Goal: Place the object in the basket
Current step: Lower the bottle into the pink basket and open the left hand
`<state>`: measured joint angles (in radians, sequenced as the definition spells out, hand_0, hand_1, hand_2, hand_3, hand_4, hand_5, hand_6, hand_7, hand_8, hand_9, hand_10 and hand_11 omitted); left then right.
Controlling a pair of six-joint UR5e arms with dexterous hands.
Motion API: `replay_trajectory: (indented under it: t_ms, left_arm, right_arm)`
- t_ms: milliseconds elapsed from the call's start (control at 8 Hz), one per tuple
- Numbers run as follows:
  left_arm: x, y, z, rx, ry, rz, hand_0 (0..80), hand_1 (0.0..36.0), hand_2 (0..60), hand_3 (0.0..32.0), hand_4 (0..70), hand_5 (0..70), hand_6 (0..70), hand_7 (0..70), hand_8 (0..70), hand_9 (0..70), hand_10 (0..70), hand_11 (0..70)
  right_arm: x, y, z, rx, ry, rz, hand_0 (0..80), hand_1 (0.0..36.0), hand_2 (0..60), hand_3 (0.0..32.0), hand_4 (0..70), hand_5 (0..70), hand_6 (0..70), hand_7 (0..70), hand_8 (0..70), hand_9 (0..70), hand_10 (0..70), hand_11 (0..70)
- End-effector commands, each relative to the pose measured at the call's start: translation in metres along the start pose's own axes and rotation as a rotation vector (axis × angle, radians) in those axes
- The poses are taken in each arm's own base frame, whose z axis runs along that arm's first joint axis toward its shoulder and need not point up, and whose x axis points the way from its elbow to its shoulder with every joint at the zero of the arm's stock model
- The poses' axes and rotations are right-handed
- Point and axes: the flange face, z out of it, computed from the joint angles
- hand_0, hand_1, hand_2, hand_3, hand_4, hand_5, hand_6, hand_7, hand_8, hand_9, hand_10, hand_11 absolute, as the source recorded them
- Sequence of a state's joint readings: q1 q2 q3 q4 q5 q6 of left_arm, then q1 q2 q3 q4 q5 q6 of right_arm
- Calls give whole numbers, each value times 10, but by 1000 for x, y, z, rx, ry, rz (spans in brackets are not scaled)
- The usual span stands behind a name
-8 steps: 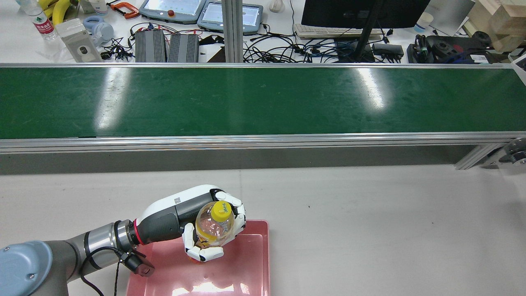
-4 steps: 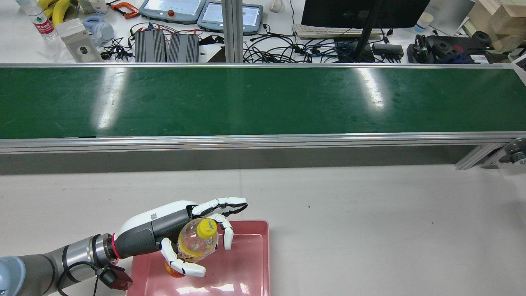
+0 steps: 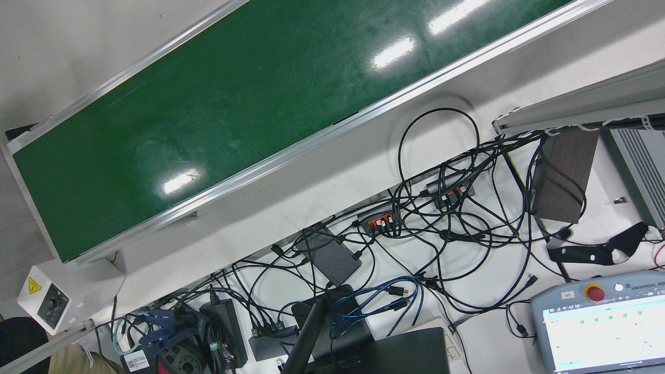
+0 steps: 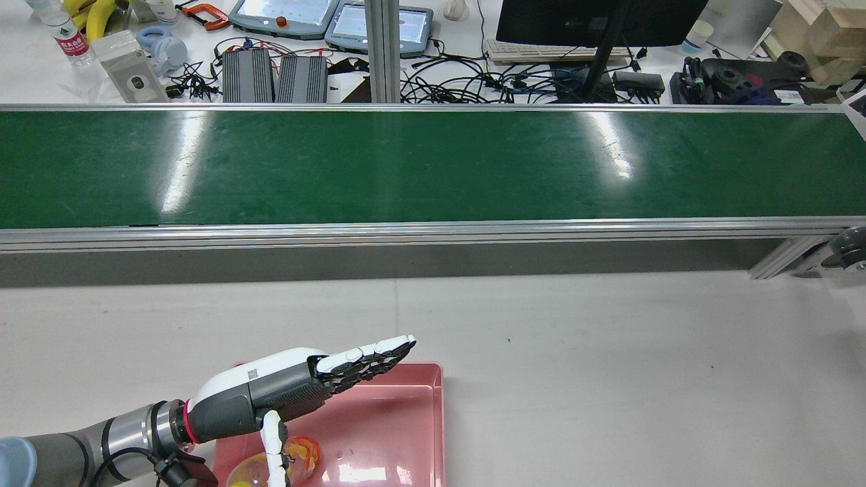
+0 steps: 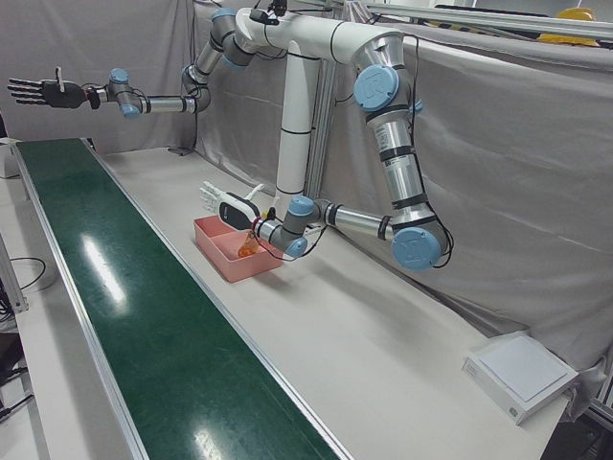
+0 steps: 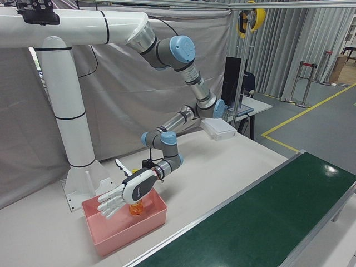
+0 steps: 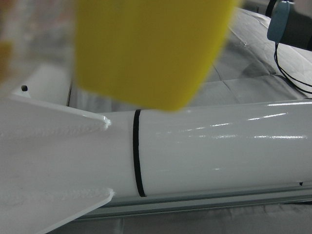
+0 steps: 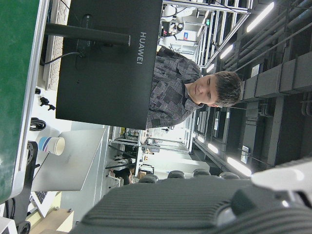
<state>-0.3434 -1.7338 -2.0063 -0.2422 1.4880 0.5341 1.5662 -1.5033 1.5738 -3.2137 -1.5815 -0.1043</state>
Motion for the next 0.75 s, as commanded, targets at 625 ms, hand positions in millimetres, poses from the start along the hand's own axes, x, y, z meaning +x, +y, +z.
replay_trajectory:
  t_ms: [625]
  left_arm:
    - [137,-4,-18,128,120,56,541,95,0,0,97,124,0,43,36,19,0,0]
  right_arm:
    - [0,0,0,0,0,0,0,0,0,0,0,0,0,0,0,0,0,0]
